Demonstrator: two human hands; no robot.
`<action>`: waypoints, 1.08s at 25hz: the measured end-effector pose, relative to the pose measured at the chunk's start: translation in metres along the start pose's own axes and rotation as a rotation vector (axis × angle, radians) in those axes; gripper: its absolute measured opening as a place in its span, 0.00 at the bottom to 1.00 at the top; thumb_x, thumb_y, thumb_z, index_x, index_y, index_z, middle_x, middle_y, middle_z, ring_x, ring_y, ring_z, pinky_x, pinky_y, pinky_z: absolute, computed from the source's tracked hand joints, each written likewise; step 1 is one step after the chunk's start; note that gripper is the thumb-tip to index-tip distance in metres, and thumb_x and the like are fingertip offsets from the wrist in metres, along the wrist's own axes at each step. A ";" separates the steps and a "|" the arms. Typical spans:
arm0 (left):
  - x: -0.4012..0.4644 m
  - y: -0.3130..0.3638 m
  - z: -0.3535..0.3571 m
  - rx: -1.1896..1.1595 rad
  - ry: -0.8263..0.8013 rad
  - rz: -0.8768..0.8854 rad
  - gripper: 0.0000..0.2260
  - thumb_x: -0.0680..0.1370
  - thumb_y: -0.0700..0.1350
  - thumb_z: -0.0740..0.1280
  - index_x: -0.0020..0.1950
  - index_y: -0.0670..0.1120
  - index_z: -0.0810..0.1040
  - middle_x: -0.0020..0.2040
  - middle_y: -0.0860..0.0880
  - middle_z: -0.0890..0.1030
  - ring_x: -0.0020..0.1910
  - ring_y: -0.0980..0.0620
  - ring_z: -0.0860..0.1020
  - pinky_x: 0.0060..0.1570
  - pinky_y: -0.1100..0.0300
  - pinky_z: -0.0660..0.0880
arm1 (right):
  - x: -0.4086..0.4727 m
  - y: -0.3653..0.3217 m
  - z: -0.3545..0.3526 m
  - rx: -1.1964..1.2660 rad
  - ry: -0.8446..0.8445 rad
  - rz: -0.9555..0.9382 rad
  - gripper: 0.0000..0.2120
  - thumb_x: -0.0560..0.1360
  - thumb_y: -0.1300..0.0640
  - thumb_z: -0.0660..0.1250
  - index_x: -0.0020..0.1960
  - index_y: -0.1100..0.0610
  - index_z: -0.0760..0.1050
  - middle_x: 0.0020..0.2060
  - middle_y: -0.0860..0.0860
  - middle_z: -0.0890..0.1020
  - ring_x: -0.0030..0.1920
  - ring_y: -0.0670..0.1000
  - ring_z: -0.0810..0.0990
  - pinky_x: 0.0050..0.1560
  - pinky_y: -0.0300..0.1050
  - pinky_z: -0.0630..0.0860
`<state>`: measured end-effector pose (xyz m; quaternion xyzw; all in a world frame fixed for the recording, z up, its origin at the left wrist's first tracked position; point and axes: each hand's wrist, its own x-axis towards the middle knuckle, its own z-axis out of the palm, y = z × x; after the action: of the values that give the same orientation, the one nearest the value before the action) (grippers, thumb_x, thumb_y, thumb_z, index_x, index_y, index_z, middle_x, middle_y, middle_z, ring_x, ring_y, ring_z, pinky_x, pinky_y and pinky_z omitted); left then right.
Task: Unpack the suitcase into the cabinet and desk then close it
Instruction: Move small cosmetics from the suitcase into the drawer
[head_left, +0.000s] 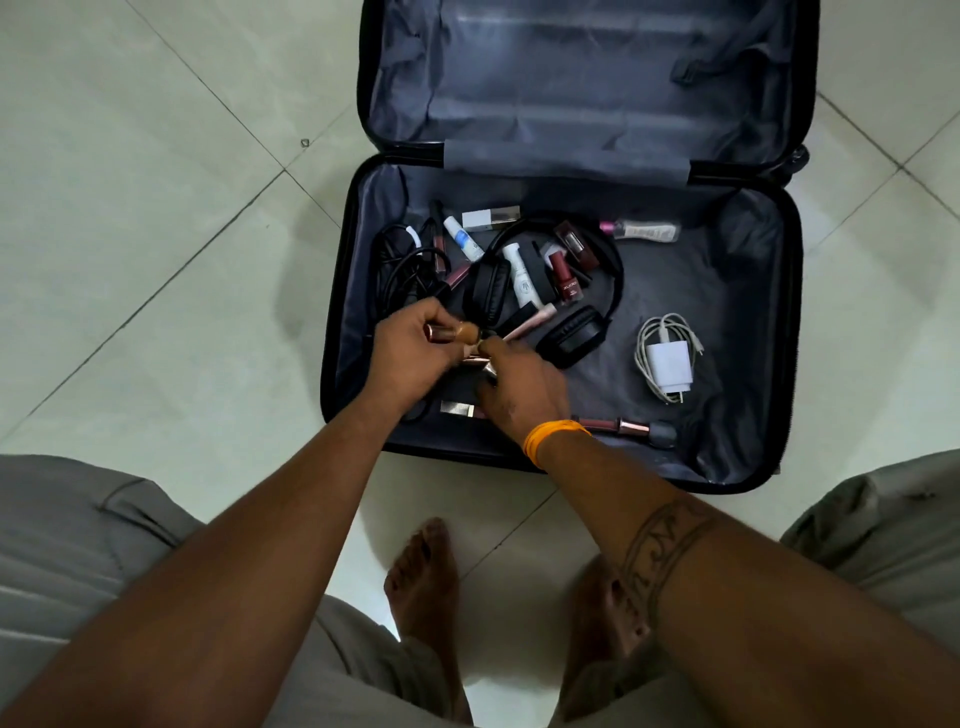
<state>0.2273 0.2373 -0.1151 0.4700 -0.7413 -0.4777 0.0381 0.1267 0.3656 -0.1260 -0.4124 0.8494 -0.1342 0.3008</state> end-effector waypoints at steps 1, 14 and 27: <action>0.003 0.001 -0.004 -0.030 -0.023 -0.020 0.12 0.68 0.38 0.82 0.46 0.43 0.82 0.42 0.50 0.85 0.36 0.58 0.83 0.36 0.61 0.81 | 0.006 -0.002 0.004 -0.055 -0.018 -0.018 0.17 0.78 0.55 0.67 0.65 0.54 0.73 0.57 0.58 0.81 0.53 0.65 0.82 0.45 0.53 0.76; 0.028 0.019 -0.006 -0.148 0.021 -0.128 0.10 0.65 0.38 0.74 0.38 0.49 0.76 0.44 0.51 0.88 0.47 0.49 0.86 0.52 0.43 0.83 | 0.030 -0.006 -0.009 0.717 0.228 0.316 0.10 0.67 0.53 0.77 0.40 0.49 0.75 0.35 0.46 0.81 0.36 0.48 0.78 0.39 0.43 0.76; 0.058 0.116 0.069 0.195 -0.062 0.059 0.05 0.77 0.41 0.64 0.51 0.47 0.70 0.46 0.42 0.82 0.45 0.38 0.82 0.39 0.51 0.72 | 0.027 0.072 -0.096 1.572 0.412 0.702 0.07 0.71 0.52 0.75 0.46 0.53 0.80 0.35 0.51 0.79 0.30 0.49 0.78 0.30 0.42 0.77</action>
<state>0.0836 0.2527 -0.0884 0.4346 -0.7985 -0.4161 -0.0168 0.0093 0.3874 -0.0957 0.2303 0.6264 -0.6509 0.3619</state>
